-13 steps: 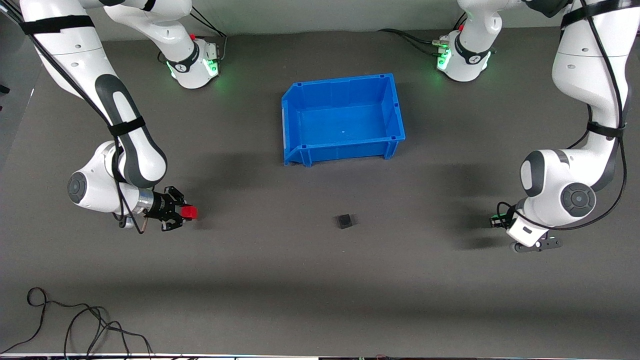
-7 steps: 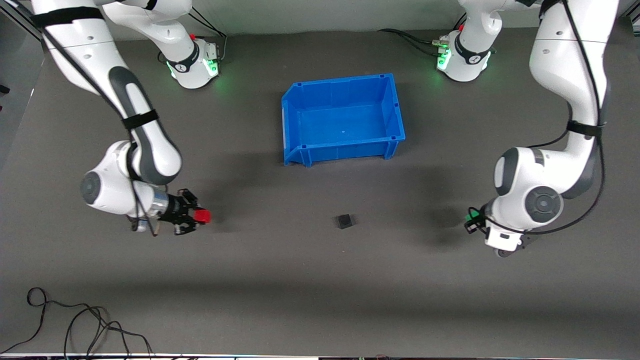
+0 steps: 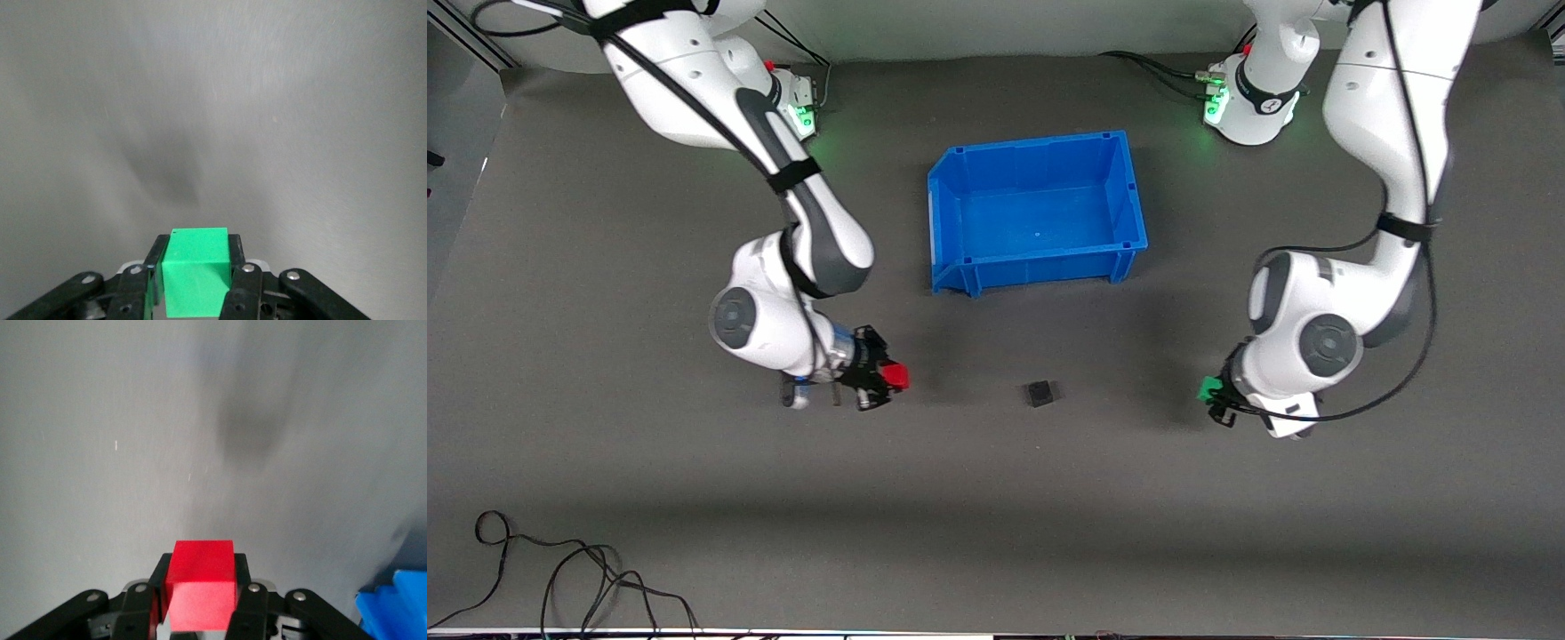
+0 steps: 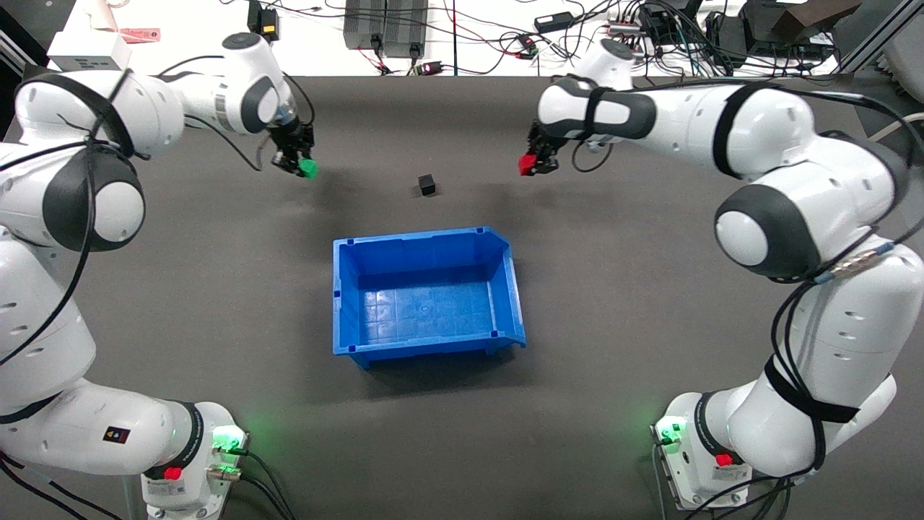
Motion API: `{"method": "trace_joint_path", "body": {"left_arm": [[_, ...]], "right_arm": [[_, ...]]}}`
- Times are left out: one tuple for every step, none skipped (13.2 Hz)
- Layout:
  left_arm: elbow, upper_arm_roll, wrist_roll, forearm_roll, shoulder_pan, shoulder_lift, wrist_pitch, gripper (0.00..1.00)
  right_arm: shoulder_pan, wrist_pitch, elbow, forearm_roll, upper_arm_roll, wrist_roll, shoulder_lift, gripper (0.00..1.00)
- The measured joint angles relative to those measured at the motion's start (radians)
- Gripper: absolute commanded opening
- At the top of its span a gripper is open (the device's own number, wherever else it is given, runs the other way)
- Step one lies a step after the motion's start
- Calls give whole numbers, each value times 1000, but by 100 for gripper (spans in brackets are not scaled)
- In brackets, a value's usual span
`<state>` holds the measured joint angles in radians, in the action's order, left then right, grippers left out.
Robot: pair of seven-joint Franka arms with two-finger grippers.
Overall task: Attach green and red cubes to black cube
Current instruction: 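Carry the red cube and green cube toward the black cube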
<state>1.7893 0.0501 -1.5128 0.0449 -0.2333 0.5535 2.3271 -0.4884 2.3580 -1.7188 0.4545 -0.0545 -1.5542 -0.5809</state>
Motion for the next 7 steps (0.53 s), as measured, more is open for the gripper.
{"method": "trace_joint_path", "body": {"left_arm": [[11,2,-100,4,-25,3,36,0],[15,5,-178,11,-46,7,64,0],[16,9,-236,19,-64,11,94,0],[16,14,-284,29,-80,15,121,0],[12,19,-324,41,-98,22,138,0],[3,24,-359,57,-115,35,146,0],[-13,30,-394,71,-132,51,152,0]], "right_arm": [[-24,0,38,-1,0,0,-32,25],[-46,0,74,-3,-1,0,-62,26],[-68,1,111,-6,-1,0,-92,26],[-88,1,145,-10,-2,0,-119,26],[-106,1,178,-12,-2,0,-147,25],[-123,1,208,-14,-2,0,-172,25],[-136,1,237,-17,-2,0,-197,25]]}}
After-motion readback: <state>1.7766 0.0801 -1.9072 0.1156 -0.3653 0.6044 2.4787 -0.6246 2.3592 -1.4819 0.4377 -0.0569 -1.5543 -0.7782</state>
